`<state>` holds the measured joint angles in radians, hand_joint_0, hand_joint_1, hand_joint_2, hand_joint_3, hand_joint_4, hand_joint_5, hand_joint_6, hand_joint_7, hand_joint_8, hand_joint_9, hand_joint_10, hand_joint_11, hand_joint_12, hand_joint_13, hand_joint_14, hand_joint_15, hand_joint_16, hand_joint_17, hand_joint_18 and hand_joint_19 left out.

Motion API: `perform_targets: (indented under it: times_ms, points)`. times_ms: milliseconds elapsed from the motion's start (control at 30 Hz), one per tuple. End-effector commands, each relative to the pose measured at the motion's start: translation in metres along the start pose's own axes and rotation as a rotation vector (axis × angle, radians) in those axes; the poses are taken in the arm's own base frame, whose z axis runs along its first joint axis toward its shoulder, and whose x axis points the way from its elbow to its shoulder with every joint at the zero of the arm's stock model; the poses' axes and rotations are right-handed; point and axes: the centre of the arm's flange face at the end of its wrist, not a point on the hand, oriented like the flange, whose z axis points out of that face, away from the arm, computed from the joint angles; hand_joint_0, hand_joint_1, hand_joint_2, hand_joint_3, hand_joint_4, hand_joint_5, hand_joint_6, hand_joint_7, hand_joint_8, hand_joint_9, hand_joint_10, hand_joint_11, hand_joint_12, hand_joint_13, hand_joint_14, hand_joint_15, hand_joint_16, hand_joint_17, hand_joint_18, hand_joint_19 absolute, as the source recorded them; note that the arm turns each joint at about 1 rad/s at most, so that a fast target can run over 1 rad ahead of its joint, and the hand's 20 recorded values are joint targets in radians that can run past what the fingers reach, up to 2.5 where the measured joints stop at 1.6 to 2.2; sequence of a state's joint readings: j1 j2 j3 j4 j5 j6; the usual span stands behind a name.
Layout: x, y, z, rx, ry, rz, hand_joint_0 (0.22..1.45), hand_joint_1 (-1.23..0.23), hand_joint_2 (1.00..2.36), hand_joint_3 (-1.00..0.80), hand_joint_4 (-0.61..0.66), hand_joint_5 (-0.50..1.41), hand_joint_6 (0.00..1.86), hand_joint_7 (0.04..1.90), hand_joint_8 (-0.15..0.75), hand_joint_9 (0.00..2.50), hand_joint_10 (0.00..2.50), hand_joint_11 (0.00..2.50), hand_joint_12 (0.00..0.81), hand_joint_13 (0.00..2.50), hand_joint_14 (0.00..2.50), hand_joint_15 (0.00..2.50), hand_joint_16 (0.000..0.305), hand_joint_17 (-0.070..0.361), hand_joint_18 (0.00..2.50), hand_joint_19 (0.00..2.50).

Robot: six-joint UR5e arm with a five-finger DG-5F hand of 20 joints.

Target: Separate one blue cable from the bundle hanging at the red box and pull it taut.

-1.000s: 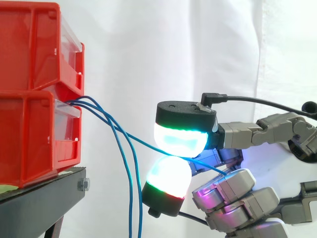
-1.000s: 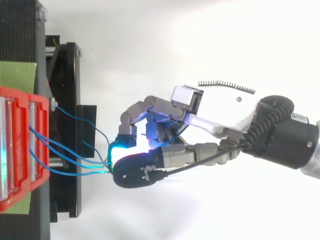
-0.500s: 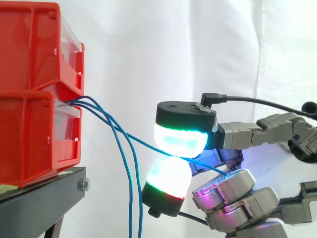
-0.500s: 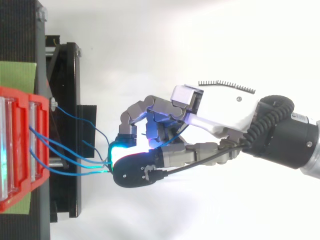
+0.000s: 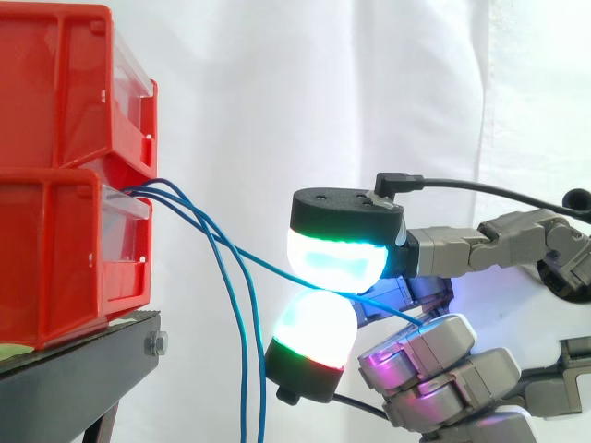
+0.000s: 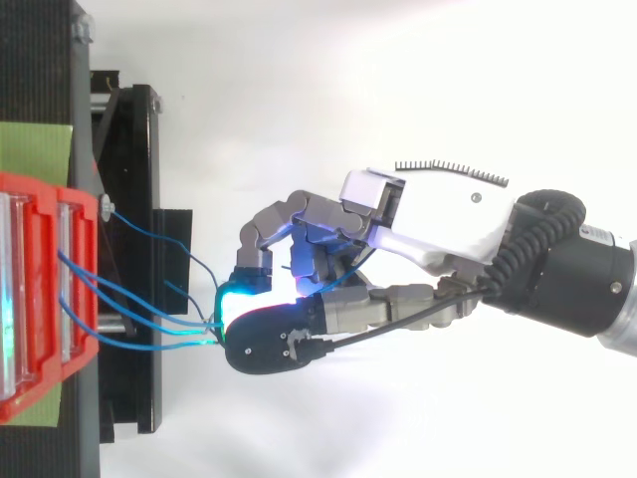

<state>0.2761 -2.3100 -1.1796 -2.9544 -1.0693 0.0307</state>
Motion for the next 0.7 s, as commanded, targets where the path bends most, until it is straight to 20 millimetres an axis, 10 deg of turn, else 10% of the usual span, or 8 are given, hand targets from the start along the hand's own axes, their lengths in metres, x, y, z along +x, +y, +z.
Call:
perform_targets:
  times_ms: [0, 667]
  points:
    - [0.0, -0.0001, 0.0, 0.0, 0.0, 0.0, 0.75, -0.59, 1.02, -0.23, 0.13, -0.22, 1.02, 0.95, 0.424, 0.45, 2.5, 1.11, 0.435, 0.68, 2.5, 1.18, 0.044, 0.1, 1.24, 1.47]
    - [0.0, -0.0001, 0.0, 0.0, 0.0, 0.0, 0.75, -0.6, 1.02, -0.23, 0.12, -0.22, 1.02, 0.95, 0.422, 0.45, 2.5, 1.1, 0.435, 0.68, 2.5, 1.19, 0.044, 0.099, 1.23, 1.45]
